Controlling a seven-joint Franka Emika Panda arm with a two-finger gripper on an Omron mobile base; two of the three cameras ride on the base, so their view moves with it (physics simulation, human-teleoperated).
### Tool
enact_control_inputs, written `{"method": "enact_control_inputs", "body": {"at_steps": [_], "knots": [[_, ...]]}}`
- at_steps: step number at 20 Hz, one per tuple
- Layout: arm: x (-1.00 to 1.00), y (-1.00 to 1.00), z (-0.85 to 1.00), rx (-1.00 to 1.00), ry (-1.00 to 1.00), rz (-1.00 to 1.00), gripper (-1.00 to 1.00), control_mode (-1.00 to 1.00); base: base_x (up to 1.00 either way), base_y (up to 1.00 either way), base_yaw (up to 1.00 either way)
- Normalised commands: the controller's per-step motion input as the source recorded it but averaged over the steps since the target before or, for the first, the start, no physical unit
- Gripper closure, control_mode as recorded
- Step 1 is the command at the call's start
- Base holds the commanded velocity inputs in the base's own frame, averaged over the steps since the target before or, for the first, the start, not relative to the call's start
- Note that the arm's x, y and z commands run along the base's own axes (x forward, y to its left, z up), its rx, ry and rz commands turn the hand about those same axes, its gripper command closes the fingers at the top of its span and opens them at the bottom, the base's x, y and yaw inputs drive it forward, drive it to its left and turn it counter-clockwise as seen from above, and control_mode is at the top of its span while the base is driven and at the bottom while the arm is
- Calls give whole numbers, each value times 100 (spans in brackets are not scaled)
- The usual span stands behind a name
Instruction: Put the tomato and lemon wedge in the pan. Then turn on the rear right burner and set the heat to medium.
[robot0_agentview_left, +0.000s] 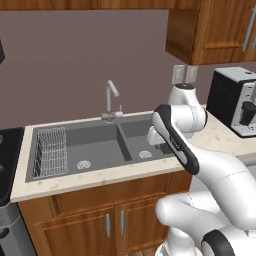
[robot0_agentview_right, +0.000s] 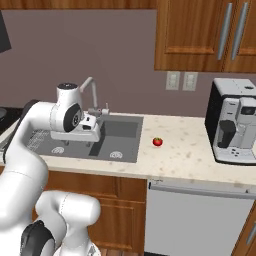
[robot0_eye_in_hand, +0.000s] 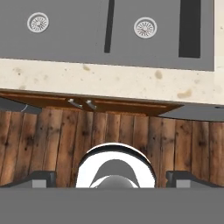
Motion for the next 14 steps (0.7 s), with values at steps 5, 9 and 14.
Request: {"method": "enact_control_inputs", "body": {"at_steps": [5, 9, 14], "knots": [[0, 0, 0, 0, 0, 0, -100, -100, 0, -2, 0], [12, -10, 0, 0, 1, 0, -100, -100, 0, 0, 0], [27, -47, -2, 3, 7, 0, -100, -100, 0, 0, 0]]}}
